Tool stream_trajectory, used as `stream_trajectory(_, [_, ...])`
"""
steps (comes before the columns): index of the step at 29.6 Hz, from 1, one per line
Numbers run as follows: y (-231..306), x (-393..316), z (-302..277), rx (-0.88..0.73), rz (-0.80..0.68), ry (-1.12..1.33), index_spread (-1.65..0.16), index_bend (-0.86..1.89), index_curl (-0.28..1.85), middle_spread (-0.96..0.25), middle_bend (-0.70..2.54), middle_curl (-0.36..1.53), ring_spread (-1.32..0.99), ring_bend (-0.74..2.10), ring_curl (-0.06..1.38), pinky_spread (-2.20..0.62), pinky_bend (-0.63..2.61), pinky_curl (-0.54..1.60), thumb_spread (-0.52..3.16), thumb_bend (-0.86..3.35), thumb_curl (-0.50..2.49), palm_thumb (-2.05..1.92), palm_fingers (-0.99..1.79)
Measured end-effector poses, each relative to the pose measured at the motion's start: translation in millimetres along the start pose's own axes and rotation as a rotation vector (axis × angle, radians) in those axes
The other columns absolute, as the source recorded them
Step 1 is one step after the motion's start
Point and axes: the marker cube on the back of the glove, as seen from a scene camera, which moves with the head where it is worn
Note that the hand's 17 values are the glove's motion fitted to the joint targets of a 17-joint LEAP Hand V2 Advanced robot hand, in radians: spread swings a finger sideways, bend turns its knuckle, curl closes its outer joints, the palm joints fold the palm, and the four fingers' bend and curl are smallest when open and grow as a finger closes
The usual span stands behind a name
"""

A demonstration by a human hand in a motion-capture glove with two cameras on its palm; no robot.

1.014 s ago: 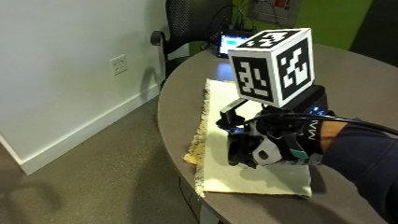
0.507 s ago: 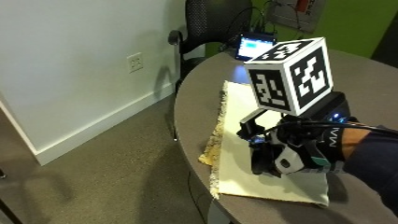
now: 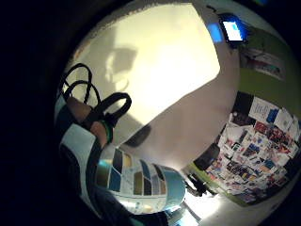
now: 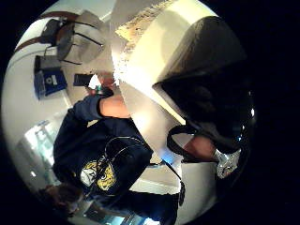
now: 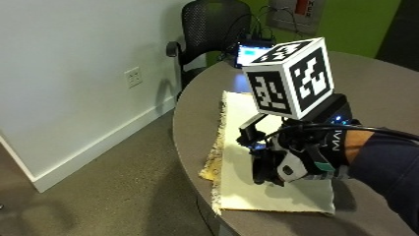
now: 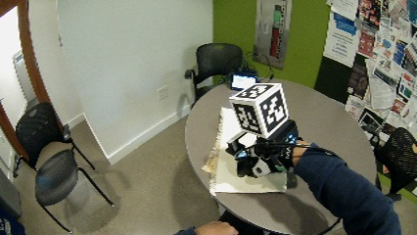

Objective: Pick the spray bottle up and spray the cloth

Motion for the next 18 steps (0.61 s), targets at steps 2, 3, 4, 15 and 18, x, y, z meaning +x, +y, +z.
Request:
stream_trajectory(2, [-1.4, -0.6, -1.6, 0.006, -0.008, -0.011, -0.30, 0.22, 0.61, -0.18, 0.45, 0.49, -0.22, 0.53, 0.44, -0.22, 0.46, 0.38, 0.44, -0.03, 0.75, 0.92, 1.33])
stream_trajectory(3, [-2.0, -0.9, -2.8, 0.012, -0.014, -0.023, -0.30, 0.22, 0.61, -0.18, 0.45, 0.49, -0.22, 0.53, 0.44, -0.22, 0.46, 0.38, 0.44, -0.03, 0.75, 0.92, 1.33])
stream_trajectory(4, [-2.5, -1.2, -4.3, 0.023, -0.023, -0.042, -0.30, 0.22, 0.61, -0.18, 0.45, 0.49, -0.22, 0.53, 0.44, -0.22, 0.46, 0.38, 0.44, -0.03, 0.75, 0.92, 1.33])
stream_trajectory(15, [0.2, 21.1, -47.1, 0.517, -0.149, -0.693, -0.30, 0.22, 0.62, -0.18, 0.45, 0.49, -0.22, 0.53, 0.44, -0.21, 0.45, 0.38, 0.44, -0.03, 0.75, 0.92, 1.32])
stream_trajectory(18, [0.4, 15.0, -54.1, 0.647, -0.178, -0.842, -0.30, 0.22, 0.62, -0.18, 0.45, 0.49, -0.22, 0.52, 0.44, -0.21, 0.45, 0.38, 0.44, -0.03, 0.75, 0.92, 1.32])
